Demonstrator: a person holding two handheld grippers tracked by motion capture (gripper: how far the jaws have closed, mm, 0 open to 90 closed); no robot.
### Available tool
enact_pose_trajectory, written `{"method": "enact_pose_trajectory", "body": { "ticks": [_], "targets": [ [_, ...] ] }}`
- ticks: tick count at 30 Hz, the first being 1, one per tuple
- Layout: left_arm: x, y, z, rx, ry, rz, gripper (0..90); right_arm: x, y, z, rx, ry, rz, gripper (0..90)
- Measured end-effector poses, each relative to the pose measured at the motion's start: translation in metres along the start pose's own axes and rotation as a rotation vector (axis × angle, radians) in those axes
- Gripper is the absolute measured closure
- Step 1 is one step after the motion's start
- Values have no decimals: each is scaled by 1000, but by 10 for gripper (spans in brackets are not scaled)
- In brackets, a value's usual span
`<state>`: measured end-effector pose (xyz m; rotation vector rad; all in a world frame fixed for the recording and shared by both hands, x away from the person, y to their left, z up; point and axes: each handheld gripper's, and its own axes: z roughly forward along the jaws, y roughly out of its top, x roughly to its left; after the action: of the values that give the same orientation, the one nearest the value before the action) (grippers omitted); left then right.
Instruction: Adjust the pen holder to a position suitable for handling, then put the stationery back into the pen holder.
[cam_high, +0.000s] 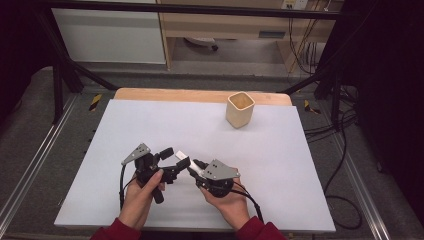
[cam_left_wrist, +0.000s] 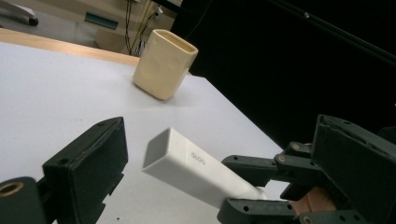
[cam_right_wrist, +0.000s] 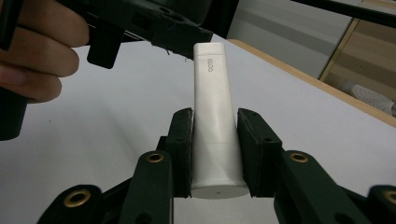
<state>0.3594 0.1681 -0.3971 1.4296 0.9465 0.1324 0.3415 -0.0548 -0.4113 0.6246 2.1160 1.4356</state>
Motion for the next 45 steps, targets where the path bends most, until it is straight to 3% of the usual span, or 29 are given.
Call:
{"method": "enact_pose_trajectory", "body": {
  "ticks": [27,36,45],
  "targets": [
    [10,-5,0,8,6,-64,67,2,-1,1,-5,-18,-4,673],
    [19,-9,-1,11,-4,-98,228,4,1,-1,-25,-29,-9,673],
    [23,-12,0,16,-15,-123,322,7,2,-1,-31,-18,-14,673]
  ]
}}
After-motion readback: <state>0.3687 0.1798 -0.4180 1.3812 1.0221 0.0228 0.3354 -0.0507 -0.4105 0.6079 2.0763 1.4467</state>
